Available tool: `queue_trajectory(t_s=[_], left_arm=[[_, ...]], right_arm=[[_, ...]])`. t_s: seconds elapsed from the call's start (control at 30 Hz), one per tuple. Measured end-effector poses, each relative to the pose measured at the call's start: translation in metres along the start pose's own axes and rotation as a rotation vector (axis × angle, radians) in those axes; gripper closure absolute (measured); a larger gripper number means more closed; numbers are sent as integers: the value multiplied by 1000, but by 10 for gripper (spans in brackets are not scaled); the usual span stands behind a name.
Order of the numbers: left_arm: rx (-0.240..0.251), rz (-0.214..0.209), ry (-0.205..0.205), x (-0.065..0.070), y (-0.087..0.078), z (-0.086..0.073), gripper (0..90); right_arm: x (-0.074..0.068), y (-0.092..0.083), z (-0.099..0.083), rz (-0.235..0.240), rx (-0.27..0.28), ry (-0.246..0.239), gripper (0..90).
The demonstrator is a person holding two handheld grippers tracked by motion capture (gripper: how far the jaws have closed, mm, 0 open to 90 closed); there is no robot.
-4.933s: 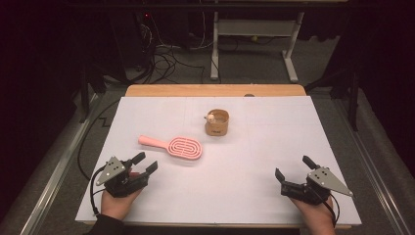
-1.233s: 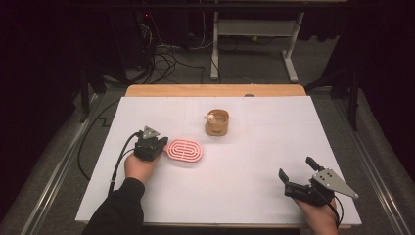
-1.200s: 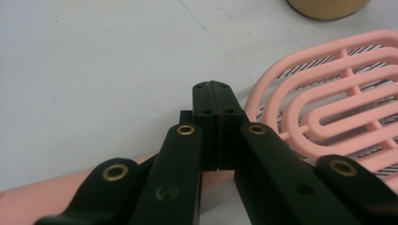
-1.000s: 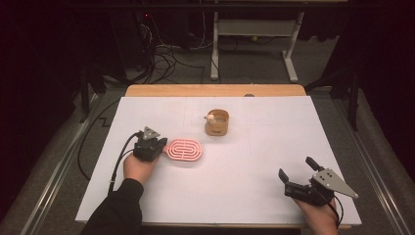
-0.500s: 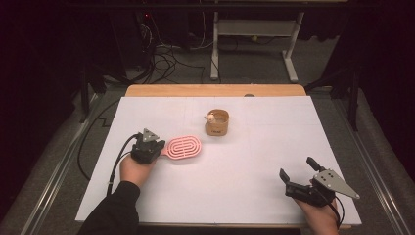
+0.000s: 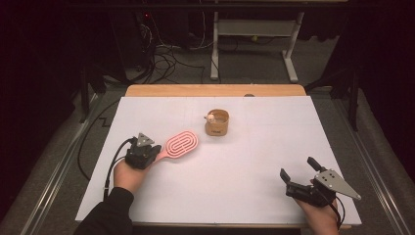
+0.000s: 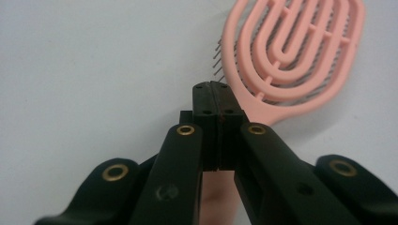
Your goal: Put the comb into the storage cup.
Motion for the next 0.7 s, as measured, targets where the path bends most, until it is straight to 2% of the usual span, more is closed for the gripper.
queue_trajectory(t_s=[0.13, 0.27, 0.7], left_arm=[[-16, 1, 16, 2, -3, -3, 888], [-17, -11, 14, 5, -5, -4, 888], [12, -36, -17, 8, -14, -14, 888]], right_arm=[[0, -1, 1, -2, 3, 3, 16], [1, -1, 1, -4, 5, 7, 16], [1, -2, 2, -4, 7, 11, 16]])
Point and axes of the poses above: each handheld gripper's, and its own axes: y roughly forward along the jaws, z roughly out of its top, x roughly to its right, the point moved 8 cm from there along y, roughly forward along the jaws, and after that the axes turned 12 degrees about -z, right-handed, at the moved point
